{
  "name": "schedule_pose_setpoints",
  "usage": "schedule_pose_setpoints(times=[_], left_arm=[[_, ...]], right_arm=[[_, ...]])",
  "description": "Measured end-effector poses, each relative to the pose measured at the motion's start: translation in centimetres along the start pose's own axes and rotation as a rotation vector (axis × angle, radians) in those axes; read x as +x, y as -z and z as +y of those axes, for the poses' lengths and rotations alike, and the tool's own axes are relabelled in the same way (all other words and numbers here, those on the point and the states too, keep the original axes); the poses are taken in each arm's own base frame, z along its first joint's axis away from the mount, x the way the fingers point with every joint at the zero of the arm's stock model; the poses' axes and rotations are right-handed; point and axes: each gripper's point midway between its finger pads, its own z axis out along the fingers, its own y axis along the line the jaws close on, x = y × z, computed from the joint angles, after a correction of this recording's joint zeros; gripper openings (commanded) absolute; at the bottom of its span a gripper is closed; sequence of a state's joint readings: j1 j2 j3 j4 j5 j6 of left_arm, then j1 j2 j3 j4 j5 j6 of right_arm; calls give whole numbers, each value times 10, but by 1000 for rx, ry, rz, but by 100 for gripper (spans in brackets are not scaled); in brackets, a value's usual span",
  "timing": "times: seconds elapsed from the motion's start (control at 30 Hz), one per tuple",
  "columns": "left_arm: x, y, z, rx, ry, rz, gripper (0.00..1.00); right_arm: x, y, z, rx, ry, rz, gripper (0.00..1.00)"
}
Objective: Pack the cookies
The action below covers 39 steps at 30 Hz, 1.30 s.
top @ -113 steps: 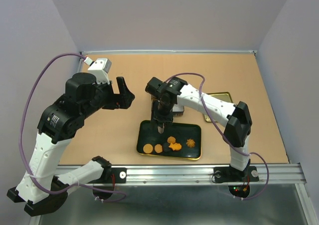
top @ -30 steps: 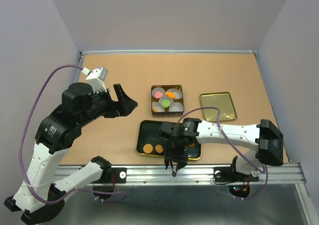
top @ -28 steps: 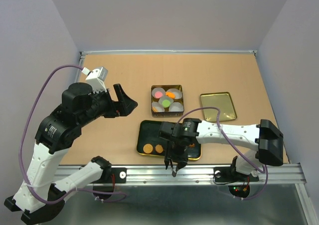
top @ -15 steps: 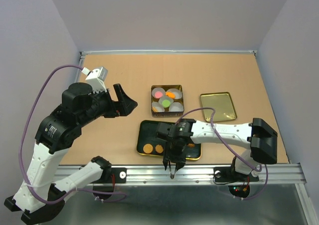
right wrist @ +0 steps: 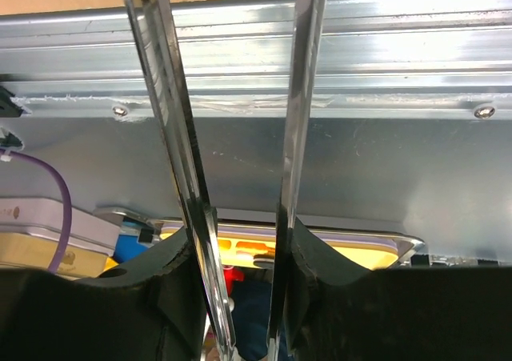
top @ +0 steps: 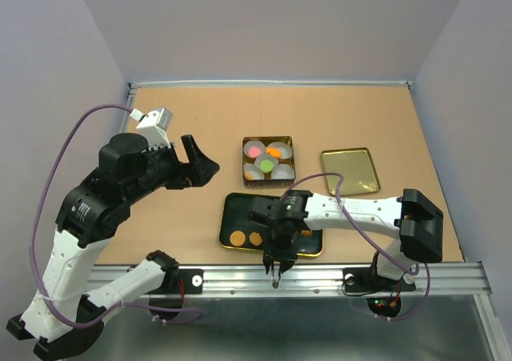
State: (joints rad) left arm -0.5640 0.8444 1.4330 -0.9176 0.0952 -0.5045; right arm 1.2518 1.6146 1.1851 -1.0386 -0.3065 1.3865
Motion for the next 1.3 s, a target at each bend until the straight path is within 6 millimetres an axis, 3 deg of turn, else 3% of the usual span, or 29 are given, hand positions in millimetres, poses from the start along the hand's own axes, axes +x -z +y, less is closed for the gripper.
schedule_pose_setpoints(times=[0.2,0.37,0.6,0.9,1.03,1.3], left_arm=[[0,-3,1,-5,-2,8,99],[1,-6,1,-9,-2,16,99],[0,-9,0,-11,-3,19,99],[-2,-10,0,-12,-13,20,99],[-7,-8,-3,-7,-23,12,99],[-14,-4,-3,-18,-51,-3,99]], right_arm=[[-2,13,9,-25,6,-29,38],[-12,40,21,-81,-5,-85,38],[-37,84,33,-145,-38,-179,38],[-73,125,39,-198,-52,-266,37],[-94,134,43,-199,-53,-295,37],[-131,135,36,-163,-70,-315,37]])
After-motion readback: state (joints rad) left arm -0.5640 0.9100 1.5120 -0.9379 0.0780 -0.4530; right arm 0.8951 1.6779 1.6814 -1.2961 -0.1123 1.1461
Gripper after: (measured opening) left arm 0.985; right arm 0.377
